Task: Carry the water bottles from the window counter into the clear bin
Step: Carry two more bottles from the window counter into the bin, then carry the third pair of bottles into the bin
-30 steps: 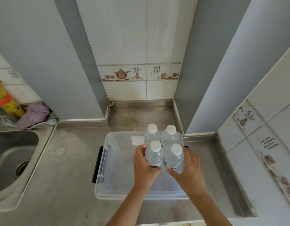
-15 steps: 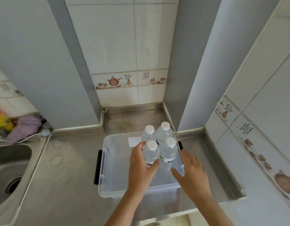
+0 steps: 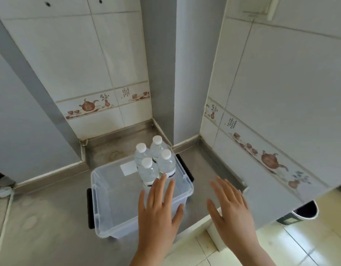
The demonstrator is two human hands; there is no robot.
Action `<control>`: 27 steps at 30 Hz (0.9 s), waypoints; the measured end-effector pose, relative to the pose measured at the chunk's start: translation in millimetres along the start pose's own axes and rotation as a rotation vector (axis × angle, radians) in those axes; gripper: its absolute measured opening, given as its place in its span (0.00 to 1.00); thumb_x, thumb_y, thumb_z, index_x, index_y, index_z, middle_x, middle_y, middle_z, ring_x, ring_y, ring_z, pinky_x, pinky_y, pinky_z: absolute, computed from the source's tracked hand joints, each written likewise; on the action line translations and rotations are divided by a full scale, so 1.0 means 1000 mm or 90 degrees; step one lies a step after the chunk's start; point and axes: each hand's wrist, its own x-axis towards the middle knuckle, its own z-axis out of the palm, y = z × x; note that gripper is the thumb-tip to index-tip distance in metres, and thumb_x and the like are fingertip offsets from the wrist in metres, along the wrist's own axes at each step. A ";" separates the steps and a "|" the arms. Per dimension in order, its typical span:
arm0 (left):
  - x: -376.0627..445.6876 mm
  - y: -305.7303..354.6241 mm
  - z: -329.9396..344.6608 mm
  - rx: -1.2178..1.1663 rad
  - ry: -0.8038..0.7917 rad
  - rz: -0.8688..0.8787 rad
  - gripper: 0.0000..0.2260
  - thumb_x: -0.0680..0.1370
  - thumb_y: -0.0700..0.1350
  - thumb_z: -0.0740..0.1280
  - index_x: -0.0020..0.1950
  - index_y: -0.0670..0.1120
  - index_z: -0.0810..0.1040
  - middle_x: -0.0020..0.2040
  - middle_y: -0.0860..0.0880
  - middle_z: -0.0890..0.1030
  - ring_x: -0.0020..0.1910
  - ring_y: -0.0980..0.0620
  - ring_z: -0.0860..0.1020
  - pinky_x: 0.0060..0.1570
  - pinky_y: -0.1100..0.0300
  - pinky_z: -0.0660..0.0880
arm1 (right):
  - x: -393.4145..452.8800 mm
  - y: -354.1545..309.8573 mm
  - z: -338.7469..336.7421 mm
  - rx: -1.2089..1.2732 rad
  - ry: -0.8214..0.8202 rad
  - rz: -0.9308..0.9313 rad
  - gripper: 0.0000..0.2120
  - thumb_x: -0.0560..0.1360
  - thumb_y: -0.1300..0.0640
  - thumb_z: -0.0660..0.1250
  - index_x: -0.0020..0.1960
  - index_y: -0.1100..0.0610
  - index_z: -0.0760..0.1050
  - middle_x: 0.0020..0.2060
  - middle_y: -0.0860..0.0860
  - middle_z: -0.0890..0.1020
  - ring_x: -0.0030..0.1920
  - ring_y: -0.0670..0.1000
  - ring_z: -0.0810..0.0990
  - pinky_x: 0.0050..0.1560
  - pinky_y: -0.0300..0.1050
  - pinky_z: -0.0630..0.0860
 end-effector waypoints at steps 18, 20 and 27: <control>-0.066 0.238 0.007 -0.086 -0.134 0.327 0.27 0.82 0.62 0.47 0.70 0.51 0.76 0.72 0.48 0.75 0.70 0.46 0.73 0.66 0.44 0.59 | -0.198 0.148 -0.135 -0.039 0.157 0.292 0.27 0.79 0.37 0.45 0.70 0.49 0.67 0.69 0.49 0.73 0.69 0.48 0.65 0.66 0.49 0.60; -0.087 0.273 0.011 -0.096 -0.132 0.364 0.25 0.79 0.61 0.54 0.70 0.52 0.76 0.72 0.48 0.74 0.71 0.48 0.69 0.66 0.44 0.59 | -0.231 0.167 -0.154 -0.050 0.172 0.324 0.27 0.79 0.38 0.44 0.69 0.50 0.68 0.68 0.50 0.74 0.69 0.49 0.66 0.66 0.49 0.60; -0.163 0.385 0.025 -0.157 -0.195 0.455 0.24 0.82 0.61 0.48 0.71 0.53 0.70 0.72 0.49 0.75 0.71 0.51 0.66 0.72 0.49 0.47 | -0.336 0.224 -0.208 -0.096 0.232 0.432 0.27 0.80 0.38 0.44 0.68 0.51 0.69 0.68 0.51 0.74 0.68 0.50 0.67 0.66 0.51 0.60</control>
